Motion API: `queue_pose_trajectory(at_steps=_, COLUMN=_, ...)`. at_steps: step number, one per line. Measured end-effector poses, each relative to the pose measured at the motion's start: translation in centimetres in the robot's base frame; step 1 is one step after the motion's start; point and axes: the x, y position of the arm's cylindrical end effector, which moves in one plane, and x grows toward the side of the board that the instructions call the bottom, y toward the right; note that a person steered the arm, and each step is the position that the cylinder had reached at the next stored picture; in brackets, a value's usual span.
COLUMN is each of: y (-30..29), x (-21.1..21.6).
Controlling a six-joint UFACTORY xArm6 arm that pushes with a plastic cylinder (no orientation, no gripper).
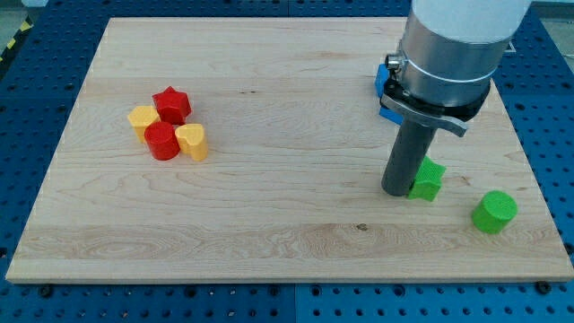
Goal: Move the blue triangle diagonally to the green star
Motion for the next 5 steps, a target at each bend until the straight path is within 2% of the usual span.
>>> queue_pose_trajectory(at_steps=2, y=0.5, x=0.0)
queue_pose_trajectory(at_steps=3, y=-3.1, x=-3.3)
queue_pose_trajectory(at_steps=4, y=-7.0, x=-10.1)
queue_pose_trajectory(at_steps=5, y=-8.4, x=-18.5)
